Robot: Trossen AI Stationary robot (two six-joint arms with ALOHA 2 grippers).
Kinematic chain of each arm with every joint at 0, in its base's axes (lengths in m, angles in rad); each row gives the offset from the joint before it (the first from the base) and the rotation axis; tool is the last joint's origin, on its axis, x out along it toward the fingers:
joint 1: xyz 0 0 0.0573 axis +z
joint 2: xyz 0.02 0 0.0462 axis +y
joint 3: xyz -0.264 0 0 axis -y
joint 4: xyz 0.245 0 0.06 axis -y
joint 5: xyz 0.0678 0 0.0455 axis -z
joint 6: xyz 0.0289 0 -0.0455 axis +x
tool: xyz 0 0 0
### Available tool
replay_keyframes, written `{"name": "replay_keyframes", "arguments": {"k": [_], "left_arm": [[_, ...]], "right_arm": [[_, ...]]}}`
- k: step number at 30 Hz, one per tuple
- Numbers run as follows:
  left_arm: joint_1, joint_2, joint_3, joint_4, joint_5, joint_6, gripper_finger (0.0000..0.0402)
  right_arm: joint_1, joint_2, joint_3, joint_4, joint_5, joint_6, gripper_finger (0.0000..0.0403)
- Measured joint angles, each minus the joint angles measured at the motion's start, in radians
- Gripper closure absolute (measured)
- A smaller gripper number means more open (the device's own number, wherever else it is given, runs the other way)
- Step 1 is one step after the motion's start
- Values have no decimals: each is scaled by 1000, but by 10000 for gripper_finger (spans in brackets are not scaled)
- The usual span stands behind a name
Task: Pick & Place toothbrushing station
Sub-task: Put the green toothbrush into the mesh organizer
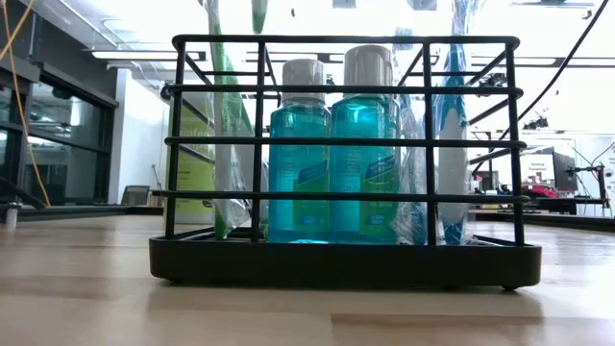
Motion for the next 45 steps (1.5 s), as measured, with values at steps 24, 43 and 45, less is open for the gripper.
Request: {"name": "replay_keyframes", "arguments": {"k": [24, 43, 45], "left_arm": [[-110, 92, -4, -4, -304, -53, 399], [-216, 93, -99, 100, -566, -226, 400], [-224, 93, -102, 99, -592, -239, 400]], "right_arm": [[0, 0, 0, 15, 0, -3, 286], [0, 0, 0, 22, -1, -3, 286], [0, 0, 0, 22, -4, -3, 286]]}}
